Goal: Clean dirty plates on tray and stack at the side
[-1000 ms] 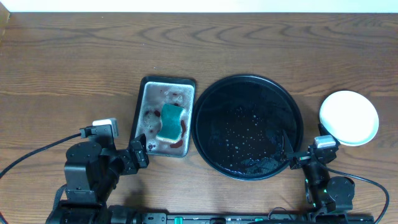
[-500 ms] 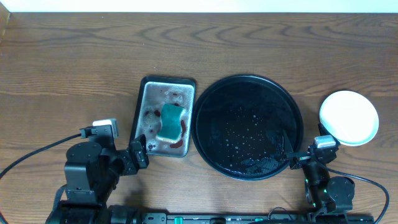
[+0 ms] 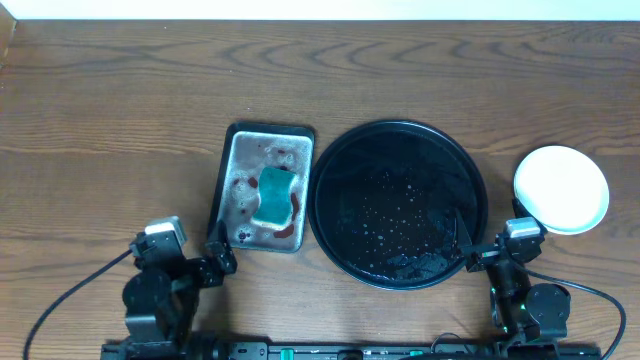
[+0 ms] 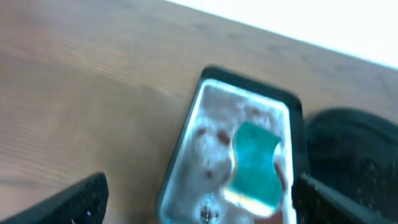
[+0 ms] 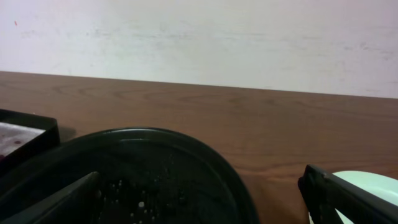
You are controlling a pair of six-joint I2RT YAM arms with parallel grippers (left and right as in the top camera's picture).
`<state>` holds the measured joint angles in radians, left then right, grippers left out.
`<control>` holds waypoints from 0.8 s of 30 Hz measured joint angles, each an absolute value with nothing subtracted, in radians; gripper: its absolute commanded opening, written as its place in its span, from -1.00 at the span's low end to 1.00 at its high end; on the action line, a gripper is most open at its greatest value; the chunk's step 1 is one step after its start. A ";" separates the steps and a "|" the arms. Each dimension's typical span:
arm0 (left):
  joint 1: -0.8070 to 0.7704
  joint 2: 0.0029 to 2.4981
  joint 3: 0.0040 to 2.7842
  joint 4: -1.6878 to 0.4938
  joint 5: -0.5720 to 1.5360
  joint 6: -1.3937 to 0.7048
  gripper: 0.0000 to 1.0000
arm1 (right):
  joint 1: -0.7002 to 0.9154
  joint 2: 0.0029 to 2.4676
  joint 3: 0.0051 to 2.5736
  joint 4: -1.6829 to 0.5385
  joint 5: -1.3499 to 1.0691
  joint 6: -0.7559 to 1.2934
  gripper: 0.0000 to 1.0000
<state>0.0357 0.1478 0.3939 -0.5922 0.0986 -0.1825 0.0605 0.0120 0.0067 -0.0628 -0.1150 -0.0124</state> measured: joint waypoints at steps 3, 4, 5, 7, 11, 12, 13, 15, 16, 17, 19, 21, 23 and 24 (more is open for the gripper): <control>0.036 0.086 0.291 -0.421 0.099 -0.187 0.89 | 0.060 0.012 0.007 -0.063 -0.115 -0.012 0.98; 0.037 0.073 0.265 -0.368 0.099 -0.187 0.89 | 0.060 0.012 0.007 -0.062 -0.115 -0.012 0.98; 0.037 0.060 0.237 -0.300 0.099 -0.187 0.89 | 0.060 0.012 0.007 -0.062 -0.115 -0.012 0.98; 0.037 0.046 0.191 -0.178 0.099 -0.187 0.89 | 0.060 0.012 0.007 -0.062 -0.115 -0.012 0.98; 0.037 0.030 0.112 0.039 0.099 -0.185 0.89 | 0.060 0.012 0.007 -0.063 -0.115 -0.012 0.99; 0.037 0.025 0.094 0.086 0.098 -0.183 0.89 | 0.060 0.012 0.007 -0.063 -0.115 -0.012 0.99; 0.038 0.020 0.079 0.124 0.099 -0.179 0.89 | 0.060 0.012 0.007 -0.063 -0.115 -0.012 0.99; 0.038 0.013 0.051 0.187 0.098 -0.170 0.89 | 0.060 0.012 0.007 -0.063 -0.115 -0.012 0.99; 0.038 0.011 0.036 0.210 0.098 -0.163 0.89 | 0.060 0.012 0.007 -0.063 -0.115 -0.012 0.99; 0.038 0.010 0.020 0.207 0.098 -0.155 0.89 | 0.060 0.012 0.007 -0.063 -0.115 -0.012 0.98; 0.038 0.010 0.014 0.152 0.098 -0.143 0.89 | 0.060 0.012 0.007 -0.063 -0.115 -0.012 0.98; 0.038 0.010 0.010 0.089 0.099 -0.130 0.89 | 0.060 0.012 0.007 -0.062 -0.115 -0.012 0.98; 0.038 0.010 0.009 0.018 0.098 -0.125 0.89 | 0.060 0.012 0.007 -0.063 -0.115 -0.012 0.98; 0.038 0.012 0.008 0.000 0.096 -0.123 0.89 | 0.060 0.012 0.007 -0.063 -0.115 -0.012 0.98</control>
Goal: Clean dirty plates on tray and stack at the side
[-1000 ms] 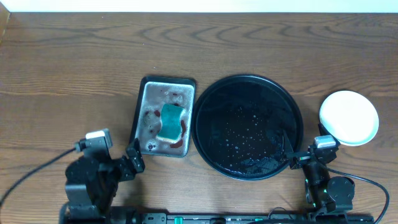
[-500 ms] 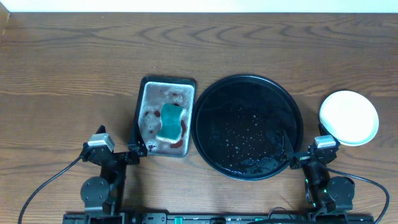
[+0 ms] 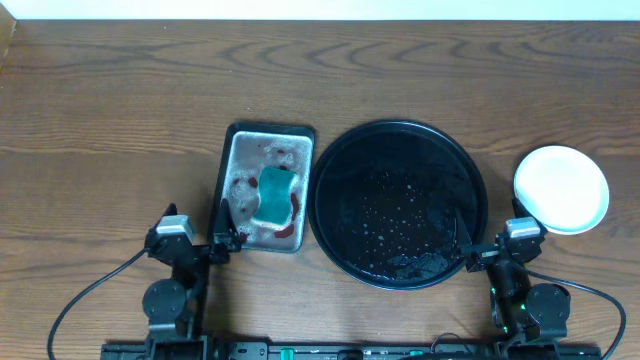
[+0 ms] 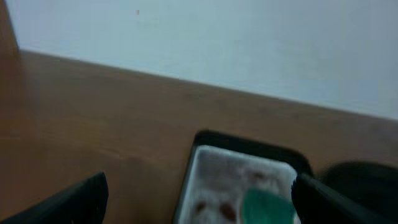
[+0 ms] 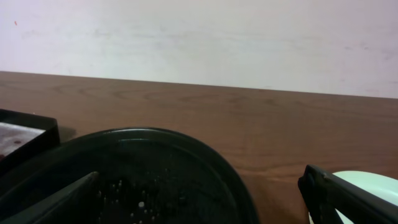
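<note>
A small rectangular metal dish (image 3: 245,165) smeared with red stains and foam lies left of centre, with a green sponge (image 3: 274,196) in it. To its right sits a large round black tray (image 3: 400,160) dotted with water drops. A white plate (image 3: 561,188) rests on the table to the right of the tray. My left gripper (image 3: 218,240) is open just in front of the dish's near left corner, holding nothing. My right gripper (image 3: 468,252) is open at the tray's near right rim, also with nothing in it. In the left wrist view the dish (image 4: 236,171) and sponge (image 4: 267,208) are blurred.
The wooden table (image 3: 110,130) stretches wide to the left and behind the dishes. A pale wall (image 5: 199,37) stands behind the far edge. Cables trail from both arm bases along the front edge.
My left arm has drawn back and its wrist has tilted up, so its camera now sees the wall and only the dish's far part. The right arm, sponge and plates have not moved.
</note>
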You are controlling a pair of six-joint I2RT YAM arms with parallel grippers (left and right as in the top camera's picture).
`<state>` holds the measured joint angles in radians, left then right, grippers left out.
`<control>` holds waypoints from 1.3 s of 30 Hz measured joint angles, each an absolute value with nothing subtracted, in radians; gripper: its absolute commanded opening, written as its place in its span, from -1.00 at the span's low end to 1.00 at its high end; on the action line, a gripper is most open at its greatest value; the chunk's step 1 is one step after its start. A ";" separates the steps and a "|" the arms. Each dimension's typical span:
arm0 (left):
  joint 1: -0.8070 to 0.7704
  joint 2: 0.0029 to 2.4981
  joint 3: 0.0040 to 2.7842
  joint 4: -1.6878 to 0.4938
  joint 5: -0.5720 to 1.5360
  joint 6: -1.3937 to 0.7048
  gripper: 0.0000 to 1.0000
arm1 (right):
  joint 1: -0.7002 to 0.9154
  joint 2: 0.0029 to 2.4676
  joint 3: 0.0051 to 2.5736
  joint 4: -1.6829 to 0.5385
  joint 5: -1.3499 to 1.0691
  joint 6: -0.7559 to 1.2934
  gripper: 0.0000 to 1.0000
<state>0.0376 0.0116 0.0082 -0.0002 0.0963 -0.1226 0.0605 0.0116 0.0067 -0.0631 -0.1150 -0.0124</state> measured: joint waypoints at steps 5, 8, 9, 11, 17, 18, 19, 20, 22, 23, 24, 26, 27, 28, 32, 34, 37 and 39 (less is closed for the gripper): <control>0.038 0.010 0.012 -0.018 0.089 -0.122 0.89 | 0.060 0.012 0.007 -0.063 -0.115 -0.012 0.98; 0.038 0.010 0.012 -0.019 0.086 -0.122 0.89 | 0.060 0.012 0.007 -0.062 -0.115 -0.012 0.98; 0.038 0.010 0.012 -0.019 0.086 -0.122 0.89 | 0.060 0.012 0.007 -0.062 -0.115 -0.012 0.99; 0.038 0.010 0.012 -0.019 0.086 -0.122 0.89 | 0.060 0.012 0.007 -0.062 -0.115 -0.012 0.99; 0.038 0.010 0.013 -0.019 0.086 -0.122 0.89 | 0.060 0.012 0.007 -0.062 -0.115 -0.012 0.99; 0.038 0.010 0.013 -0.019 0.086 -0.122 0.89 | 0.060 0.012 0.007 -0.062 -0.115 -0.012 0.99; 0.038 0.010 0.013 -0.019 0.086 -0.122 0.89 | 0.060 0.012 0.007 -0.062 -0.115 -0.012 0.99; 0.038 0.010 0.013 -0.019 0.086 -0.122 0.89 | 0.060 0.012 0.007 -0.062 -0.115 -0.012 0.98; 0.038 0.010 0.013 -0.019 0.086 -0.122 0.89 | 0.060 0.012 0.007 -0.062 -0.115 -0.012 0.98; 0.038 0.010 0.013 -0.019 0.086 -0.122 0.89 | 0.060 0.012 0.007 -0.062 -0.115 -0.012 0.99; 0.038 0.010 0.013 -0.019 0.086 -0.122 0.89 | 0.060 0.012 0.007 -0.062 -0.115 -0.012 0.99; 0.038 0.010 0.013 -0.019 0.086 -0.122 0.89 | 0.060 0.012 0.007 -0.062 -0.115 -0.012 0.98; 0.038 0.010 0.013 -0.019 0.086 -0.122 0.89 | 0.060 0.012 0.007 -0.062 -0.115 -0.012 0.98; 0.038 0.010 0.013 -0.019 0.086 -0.122 0.89 | 0.060 0.012 0.007 -0.062 -0.115 -0.012 0.98; 0.038 0.010 0.013 -0.019 0.086 -0.122 0.89 | 0.060 0.012 0.007 -0.062 -0.115 -0.012 0.98; 0.038 0.010 0.013 -0.019 0.086 -0.122 0.89 | 0.060 0.012 0.007 -0.062 -0.115 -0.012 0.98; 0.038 0.010 0.013 -0.019 0.086 -0.122 0.89 | 0.060 0.012 0.007 -0.062 -0.115 -0.012 0.98; 0.038 0.010 0.013 -0.019 0.086 -0.122 0.89 | 0.060 0.012 0.007 -0.062 -0.115 -0.012 0.98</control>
